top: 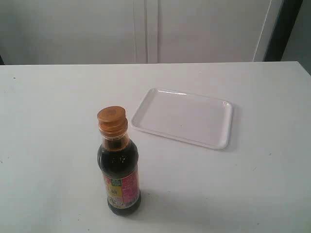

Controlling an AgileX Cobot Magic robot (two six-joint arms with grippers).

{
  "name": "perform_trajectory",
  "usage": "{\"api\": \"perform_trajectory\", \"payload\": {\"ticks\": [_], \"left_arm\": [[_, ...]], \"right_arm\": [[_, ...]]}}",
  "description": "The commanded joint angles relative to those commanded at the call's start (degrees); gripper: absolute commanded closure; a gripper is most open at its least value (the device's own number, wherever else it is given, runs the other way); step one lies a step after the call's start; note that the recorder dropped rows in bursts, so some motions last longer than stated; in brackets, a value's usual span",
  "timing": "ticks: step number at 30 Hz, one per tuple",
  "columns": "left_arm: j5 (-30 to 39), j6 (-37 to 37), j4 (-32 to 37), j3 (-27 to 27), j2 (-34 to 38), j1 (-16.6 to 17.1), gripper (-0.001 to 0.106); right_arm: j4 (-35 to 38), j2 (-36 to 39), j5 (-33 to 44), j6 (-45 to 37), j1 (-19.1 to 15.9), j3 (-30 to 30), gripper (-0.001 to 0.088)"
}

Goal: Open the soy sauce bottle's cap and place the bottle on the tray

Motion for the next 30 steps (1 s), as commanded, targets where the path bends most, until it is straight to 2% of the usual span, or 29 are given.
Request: {"api": "perform_trajectory", "payload": {"ticks": [6,8,10,13,17,21,25,27,30], "left_arm": [[-0.2,-0.1,5.4,-4.6,0.1,0.0,0.105],[2.7,0.3,6.6,-9.1,3.4,0.0,0.105],[5.6,0.0,8.5,-14.6,9.8,0.0,0.105],[5.5,-2.3,9.1,-19.3,16.6,0.0,0.105],[5.1,-4.6,15.6,-24.2,24.8,0.0,0.105],[-0.7,-13.6,24.9,-25.5,29.5,-3.3,0.105],[-3.1,-24.2,38.6,-26.5,34.6,-7.7,0.105],[-6.7,-26.6,43.4,-27.0,37.2,-10.0,0.105],[-9.9,-31.1,46.7,-28.1,40.4,-12.7,0.105]], "right_arm": [[0.0,0.0,0.0,0.0,0.0,0.0,0.0868],[0.0,0.0,0.0,0.0,0.0,0.0,0.0868],[0.0,0.0,0.0,0.0,0.0,0.0,0.0868],[0.0,0.0,0.0,0.0,0.0,0.0,0.0868],[0.0,0.0,0.0,0.0,0.0,0.0,0.0868],[0.0,0.0,0.0,0.0,0.0,0.0,0.0868],[0.0,0.0,0.0,0.0,0.0,0.0,0.0868],[0.0,0.0,0.0,0.0,0.0,0.0,0.0868],[0.0,0.0,0.0,0.0,0.0,0.0,0.0868]]}}
